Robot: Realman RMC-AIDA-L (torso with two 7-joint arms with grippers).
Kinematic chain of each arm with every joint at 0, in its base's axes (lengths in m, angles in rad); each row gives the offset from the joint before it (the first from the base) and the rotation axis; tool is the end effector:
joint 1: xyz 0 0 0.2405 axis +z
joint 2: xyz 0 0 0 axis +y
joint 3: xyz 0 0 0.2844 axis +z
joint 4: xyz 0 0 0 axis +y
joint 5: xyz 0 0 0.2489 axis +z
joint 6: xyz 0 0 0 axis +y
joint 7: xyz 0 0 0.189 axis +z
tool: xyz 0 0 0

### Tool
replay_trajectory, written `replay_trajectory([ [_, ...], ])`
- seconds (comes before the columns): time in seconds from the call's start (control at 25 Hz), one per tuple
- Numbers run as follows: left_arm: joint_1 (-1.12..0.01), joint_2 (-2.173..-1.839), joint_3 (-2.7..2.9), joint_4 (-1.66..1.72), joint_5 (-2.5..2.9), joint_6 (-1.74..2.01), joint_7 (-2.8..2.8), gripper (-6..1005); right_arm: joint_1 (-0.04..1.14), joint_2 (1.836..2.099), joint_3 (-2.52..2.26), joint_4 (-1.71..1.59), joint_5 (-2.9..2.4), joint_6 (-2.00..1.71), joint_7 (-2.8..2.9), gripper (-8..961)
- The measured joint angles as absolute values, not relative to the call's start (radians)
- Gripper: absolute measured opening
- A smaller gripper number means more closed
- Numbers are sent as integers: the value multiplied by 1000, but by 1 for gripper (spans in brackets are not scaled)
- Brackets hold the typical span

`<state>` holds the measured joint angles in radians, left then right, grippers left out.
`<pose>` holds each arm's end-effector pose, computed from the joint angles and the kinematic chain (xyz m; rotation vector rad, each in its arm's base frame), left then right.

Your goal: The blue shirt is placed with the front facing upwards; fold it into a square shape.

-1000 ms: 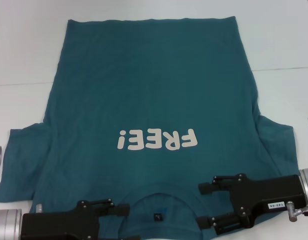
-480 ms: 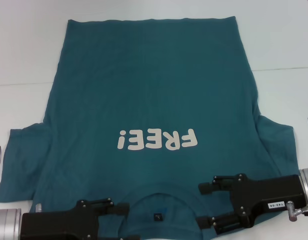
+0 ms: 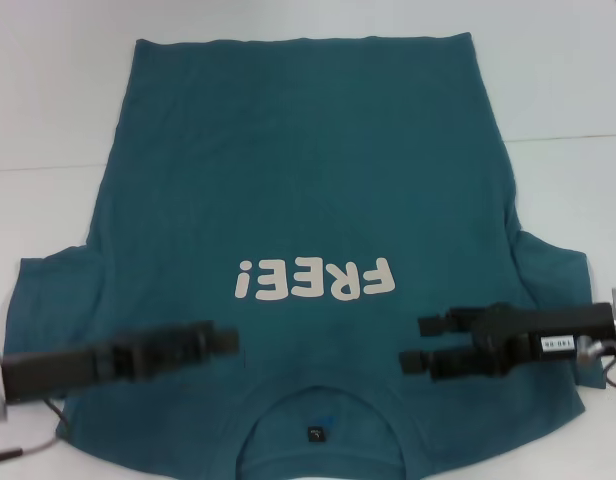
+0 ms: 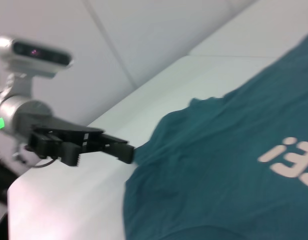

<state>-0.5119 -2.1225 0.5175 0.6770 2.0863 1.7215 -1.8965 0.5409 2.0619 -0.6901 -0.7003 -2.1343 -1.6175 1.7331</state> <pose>-0.2859 0.3604 -0.0483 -2.5917 -1.4212 -0.9507 0.2972 0.3797 -0.0477 -2.7629 1.0753 0.5889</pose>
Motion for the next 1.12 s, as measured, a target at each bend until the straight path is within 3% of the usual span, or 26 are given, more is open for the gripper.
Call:
replay_trajectory([
  [0.28,-520,-2094,426,670,2074,1572,-2262,837,577,2046,-690,-694,-2138,-1532,1968,937],
  [1.12,-514,-2060,336,661,2083,1226,-2424,831,607,2046,-700,-672,-2138,-1458,2030,932],
])
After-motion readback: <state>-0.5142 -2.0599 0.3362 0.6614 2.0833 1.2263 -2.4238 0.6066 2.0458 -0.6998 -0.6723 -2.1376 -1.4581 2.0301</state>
